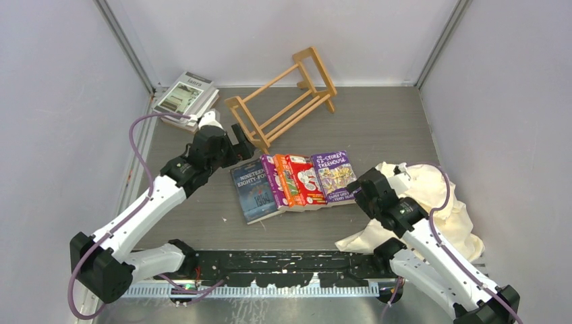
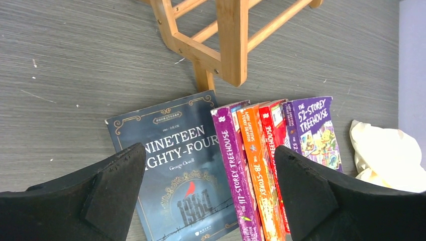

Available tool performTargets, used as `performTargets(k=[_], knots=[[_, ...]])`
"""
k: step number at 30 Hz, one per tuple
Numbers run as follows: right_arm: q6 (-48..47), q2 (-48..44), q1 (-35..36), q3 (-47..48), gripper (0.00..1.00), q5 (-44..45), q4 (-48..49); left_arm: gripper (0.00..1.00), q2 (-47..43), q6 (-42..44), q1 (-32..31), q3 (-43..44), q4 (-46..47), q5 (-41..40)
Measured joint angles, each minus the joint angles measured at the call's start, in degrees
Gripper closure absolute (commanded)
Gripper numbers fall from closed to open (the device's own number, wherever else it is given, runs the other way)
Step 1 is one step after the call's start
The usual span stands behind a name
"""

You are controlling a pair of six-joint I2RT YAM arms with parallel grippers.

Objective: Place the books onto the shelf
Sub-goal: Pick up the book from the center of the board.

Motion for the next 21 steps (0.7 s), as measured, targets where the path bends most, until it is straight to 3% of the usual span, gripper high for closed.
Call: performTargets(k=[12,21], knots=[[13.94,-0.35,3.54,-9.60,0.21,-1.33,2.27,0.00,-0.15,-0.17,-0.87,0.00,0.00,1.20],[20.17,-0.24,3.76,-17.09,0.17,-2.01,12.13,0.00,0.22,0.28,-0.87,0.02,0.04,1.33]])
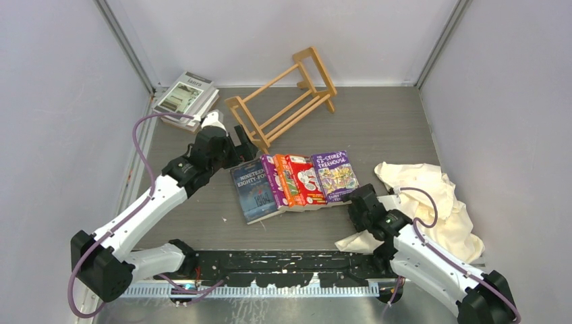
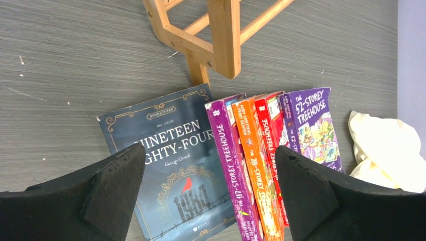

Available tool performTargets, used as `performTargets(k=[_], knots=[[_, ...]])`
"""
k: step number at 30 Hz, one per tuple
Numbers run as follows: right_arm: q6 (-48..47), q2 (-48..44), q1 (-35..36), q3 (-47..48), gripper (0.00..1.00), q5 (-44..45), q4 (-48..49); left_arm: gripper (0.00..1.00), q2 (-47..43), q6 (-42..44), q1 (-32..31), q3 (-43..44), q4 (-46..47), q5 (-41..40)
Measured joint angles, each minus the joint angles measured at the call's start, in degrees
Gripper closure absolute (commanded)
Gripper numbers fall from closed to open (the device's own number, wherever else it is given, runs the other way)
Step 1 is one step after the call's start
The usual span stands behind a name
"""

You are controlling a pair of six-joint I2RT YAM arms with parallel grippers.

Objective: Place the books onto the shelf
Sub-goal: Pick up the book from the center of the board.

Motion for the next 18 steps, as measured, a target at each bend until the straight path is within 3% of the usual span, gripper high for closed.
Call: performTargets(k=[18], knots=[[8.68,5.16,0.50,-6.54,0.17,2.73,21.20,0.00,0.63,0.39,-0.66,0.00,3.82,-0.02]])
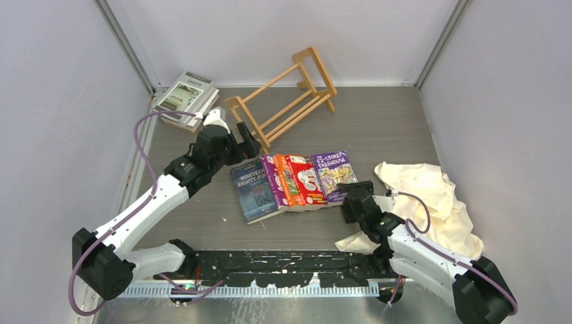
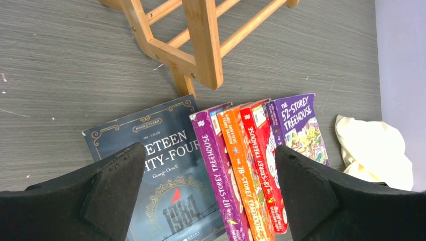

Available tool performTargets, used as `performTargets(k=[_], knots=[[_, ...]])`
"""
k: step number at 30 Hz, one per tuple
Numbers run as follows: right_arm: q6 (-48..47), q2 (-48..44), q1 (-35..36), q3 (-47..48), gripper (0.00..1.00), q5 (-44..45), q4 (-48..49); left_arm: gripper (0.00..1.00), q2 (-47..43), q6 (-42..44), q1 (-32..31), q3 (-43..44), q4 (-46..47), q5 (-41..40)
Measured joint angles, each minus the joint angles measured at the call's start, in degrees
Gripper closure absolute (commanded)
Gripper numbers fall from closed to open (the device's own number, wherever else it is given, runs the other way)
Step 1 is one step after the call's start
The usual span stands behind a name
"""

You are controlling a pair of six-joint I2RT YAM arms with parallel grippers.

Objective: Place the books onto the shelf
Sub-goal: Pick up the book from the center of the board.

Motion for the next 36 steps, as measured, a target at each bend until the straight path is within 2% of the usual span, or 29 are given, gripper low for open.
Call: performTargets(k=[2,9,14,21,26,30,36], knots=[[1.07,1.01,0.20,-0.74,0.20,0.52,2.73,0.00,0.24,0.09,-0.09,0.00,0.46,0.00],[4.09,2.14,0.70,-4.09,0.54,1.92,8.35,0.00,1.29,0.57,-0.09,0.00,0.94,-0.22],[5.35,-1.27,0.76,-5.51,0.72,3.06,8.22,0.00,1.46,1.31,-0.20,0.00,0.96,-0.48],[4.52,-11.23,0.90,-5.51,0.78,4.07,-0.37,0.00,1.51,1.33,-0.33,0.00,0.96,-0.74],[2.75,-17.18,0.90,-3.98,0.88,5.07,-8.63,0.00,1.49,1.29,-0.35,0.04,0.87,-0.85],[0.33,-18.99,0.90,-1.27,0.98,5.64,-12.87,0.00,1.36,1.03,-0.35,0.63,0.39,-0.44],[-4.44,-18.78,0.90,2.89,0.99,6.12,-13.97,0.00,0.11,-0.87,-0.35,2.75,-0.98,1.05]])
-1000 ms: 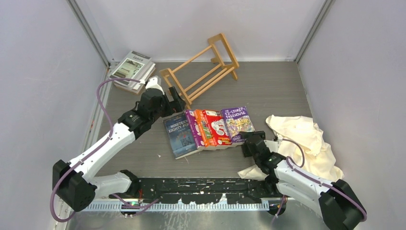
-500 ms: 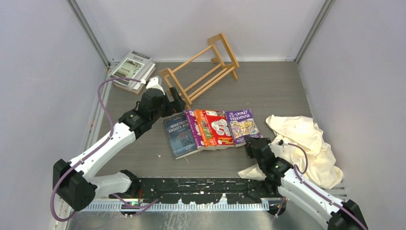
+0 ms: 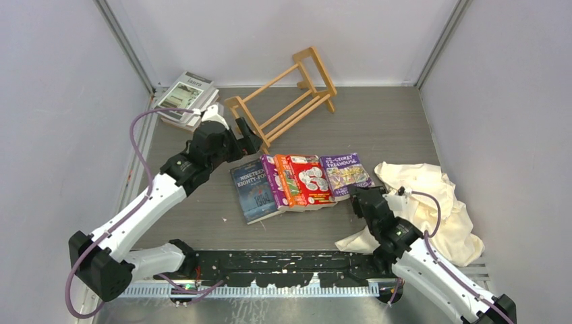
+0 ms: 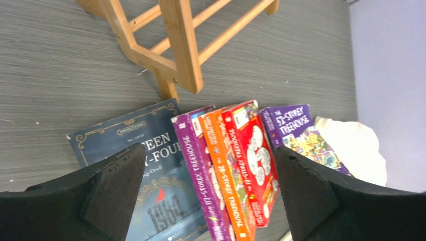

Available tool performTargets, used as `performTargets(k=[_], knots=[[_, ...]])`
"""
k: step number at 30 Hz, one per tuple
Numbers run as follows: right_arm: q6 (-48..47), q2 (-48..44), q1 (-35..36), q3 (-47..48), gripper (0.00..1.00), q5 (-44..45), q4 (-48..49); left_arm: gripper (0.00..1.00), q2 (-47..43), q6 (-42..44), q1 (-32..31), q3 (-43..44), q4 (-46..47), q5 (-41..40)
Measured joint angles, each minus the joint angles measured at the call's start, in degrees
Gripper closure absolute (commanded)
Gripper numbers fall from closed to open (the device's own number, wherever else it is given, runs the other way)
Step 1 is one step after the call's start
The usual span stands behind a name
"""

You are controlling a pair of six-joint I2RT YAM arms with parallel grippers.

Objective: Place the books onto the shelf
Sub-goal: Pick up the book from the center of the board.

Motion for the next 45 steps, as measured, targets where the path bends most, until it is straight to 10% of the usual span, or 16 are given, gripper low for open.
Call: performTargets(k=[45], knots=[[-3.52,23.23,0.20,17.00,0.99,-28.11,34.25,0.00,4.70,-20.44,0.09,5.31,3.15,12.83]])
